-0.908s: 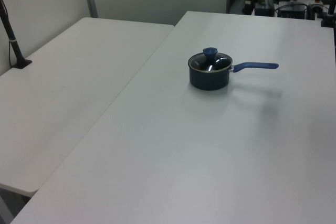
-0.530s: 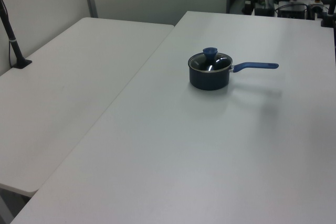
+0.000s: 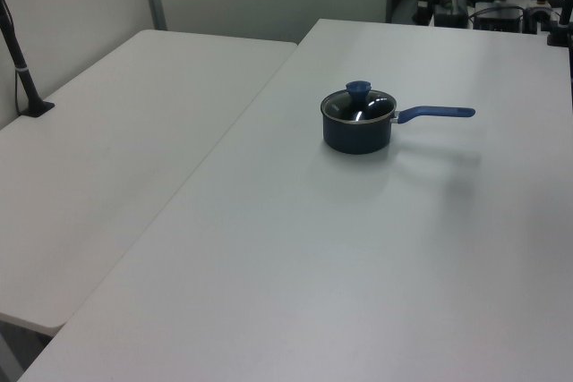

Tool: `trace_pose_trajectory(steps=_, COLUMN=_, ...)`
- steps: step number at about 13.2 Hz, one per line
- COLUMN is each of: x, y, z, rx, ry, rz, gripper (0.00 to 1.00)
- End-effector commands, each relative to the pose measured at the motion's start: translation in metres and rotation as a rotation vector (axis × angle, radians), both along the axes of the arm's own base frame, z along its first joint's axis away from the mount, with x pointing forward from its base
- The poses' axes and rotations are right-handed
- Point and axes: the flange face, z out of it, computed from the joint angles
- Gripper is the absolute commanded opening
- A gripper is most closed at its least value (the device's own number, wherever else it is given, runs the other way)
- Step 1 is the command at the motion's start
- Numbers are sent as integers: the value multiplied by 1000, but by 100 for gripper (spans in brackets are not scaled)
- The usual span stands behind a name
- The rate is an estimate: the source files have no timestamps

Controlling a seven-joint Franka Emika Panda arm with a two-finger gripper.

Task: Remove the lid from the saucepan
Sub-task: 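Move the gripper down over the blue knob of the glass lid, then close the gripper on the blue knob of the lid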

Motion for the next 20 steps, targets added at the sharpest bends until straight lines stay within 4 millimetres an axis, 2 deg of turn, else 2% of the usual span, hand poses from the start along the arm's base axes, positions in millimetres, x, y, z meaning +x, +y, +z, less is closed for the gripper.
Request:
trace_pose_trajectory(steps=1, x=24, y=-5, z=-27, rx=-8, ry=-45, rz=117, gripper=100)
trace_pose_trajectory(steps=2, x=39, y=-5, z=-36, rx=-28, ry=-66, rz=128, gripper=100)
trace_pose_trajectory(steps=3, x=54, y=-8, z=-57, rx=-66, ry=-64, rz=133, gripper=100)
trace_pose_trajectory(steps=5, x=74, y=-9, z=-80, rx=-78, ry=-102, rz=134, gripper=100)
trace_pose_trajectory(steps=6, x=88, y=-8, z=-102, rx=-84, ry=-117, rz=136, gripper=100)
trace_pose_trajectory(steps=9, x=112, y=-3, z=-149, rx=-96, ry=-141, rz=152, gripper=100)
trace_pose_trajectory(steps=13, x=121, y=0, z=-180, rx=-147, ry=-127, rz=130, gripper=100)
trace_pose_trajectory(steps=16, x=123, y=2, z=-191, rx=-145, ry=-128, rz=123, gripper=100)
trace_pose_trajectory(steps=17, x=122, y=3, z=-192, rx=-143, ry=-127, rz=124, gripper=99)
trace_pose_trajectory(steps=18, x=123, y=7, z=-191, rx=-139, ry=-127, rz=129, gripper=86)
trace_pose_trajectory(steps=20, x=123, y=10, z=-191, rx=-134, ry=-128, rz=114, gripper=87)
